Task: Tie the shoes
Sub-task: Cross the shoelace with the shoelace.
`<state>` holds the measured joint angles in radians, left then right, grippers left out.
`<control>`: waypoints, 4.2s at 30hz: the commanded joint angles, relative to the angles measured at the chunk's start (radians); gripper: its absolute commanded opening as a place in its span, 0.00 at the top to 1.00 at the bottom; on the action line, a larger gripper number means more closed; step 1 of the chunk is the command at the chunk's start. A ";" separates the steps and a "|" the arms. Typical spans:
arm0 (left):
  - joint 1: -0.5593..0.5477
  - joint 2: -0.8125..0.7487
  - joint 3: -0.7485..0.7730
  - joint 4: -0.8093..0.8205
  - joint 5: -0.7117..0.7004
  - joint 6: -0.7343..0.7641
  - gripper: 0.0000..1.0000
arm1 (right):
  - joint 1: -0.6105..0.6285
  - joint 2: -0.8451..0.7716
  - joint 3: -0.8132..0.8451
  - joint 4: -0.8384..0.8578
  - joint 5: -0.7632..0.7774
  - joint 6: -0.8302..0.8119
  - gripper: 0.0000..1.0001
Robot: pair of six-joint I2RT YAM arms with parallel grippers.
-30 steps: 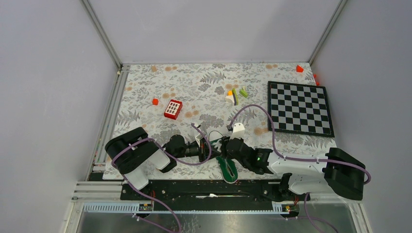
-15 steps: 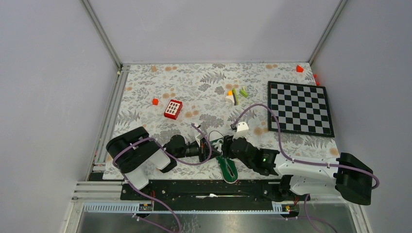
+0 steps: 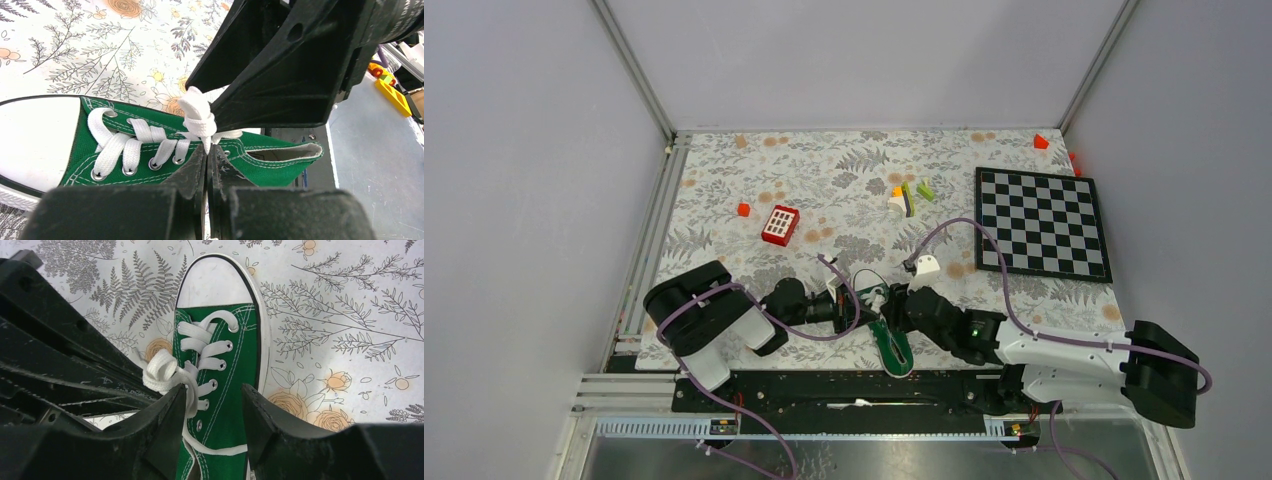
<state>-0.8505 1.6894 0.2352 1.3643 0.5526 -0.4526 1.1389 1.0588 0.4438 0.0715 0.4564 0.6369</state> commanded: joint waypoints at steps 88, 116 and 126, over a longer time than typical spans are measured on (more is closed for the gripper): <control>-0.004 0.047 0.059 0.069 0.020 0.009 1.00 | -0.502 0.075 -0.192 0.529 -0.931 0.273 0.75; -0.003 0.050 0.061 0.068 0.028 0.005 1.00 | -0.501 0.023 -0.192 0.488 -0.907 0.241 1.00; -0.003 0.049 0.068 0.067 0.051 0.004 1.00 | -0.501 -0.001 -0.188 0.418 -0.898 0.208 1.00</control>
<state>-0.8505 1.7302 0.2695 1.3647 0.5694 -0.4534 0.6403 1.0565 0.2512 0.4950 -0.4484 0.8703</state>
